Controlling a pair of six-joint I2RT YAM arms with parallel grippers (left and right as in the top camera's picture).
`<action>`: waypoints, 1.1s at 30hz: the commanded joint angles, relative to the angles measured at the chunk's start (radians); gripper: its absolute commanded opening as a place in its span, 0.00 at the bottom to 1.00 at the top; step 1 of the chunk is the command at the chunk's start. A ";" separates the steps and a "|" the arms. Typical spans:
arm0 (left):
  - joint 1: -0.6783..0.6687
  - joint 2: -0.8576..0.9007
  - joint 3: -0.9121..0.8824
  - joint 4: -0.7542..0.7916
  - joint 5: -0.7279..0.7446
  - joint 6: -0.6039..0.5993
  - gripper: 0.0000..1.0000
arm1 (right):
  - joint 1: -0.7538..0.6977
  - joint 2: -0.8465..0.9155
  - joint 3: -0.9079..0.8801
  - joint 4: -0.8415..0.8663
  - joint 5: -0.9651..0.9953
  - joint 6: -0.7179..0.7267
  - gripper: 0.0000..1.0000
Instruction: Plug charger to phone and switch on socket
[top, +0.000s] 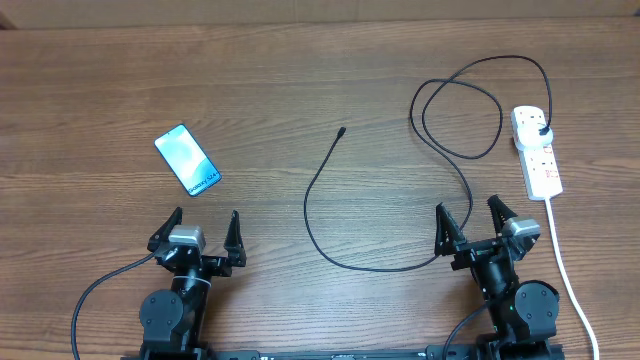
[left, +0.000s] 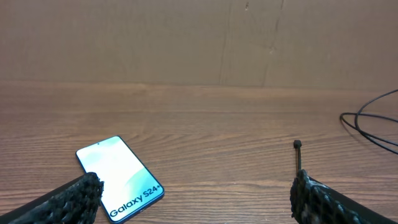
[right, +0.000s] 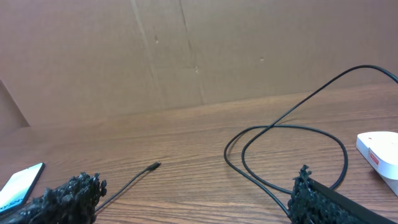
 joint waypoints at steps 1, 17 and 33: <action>0.005 -0.011 -0.007 0.000 -0.011 0.026 0.99 | -0.004 -0.012 -0.010 0.008 -0.008 -0.005 1.00; 0.005 -0.010 -0.007 0.000 -0.011 0.026 1.00 | -0.004 -0.012 -0.010 0.000 -0.005 -0.005 1.00; 0.005 -0.010 -0.007 0.000 -0.011 0.026 1.00 | -0.004 -0.012 -0.010 -0.001 -0.005 -0.005 1.00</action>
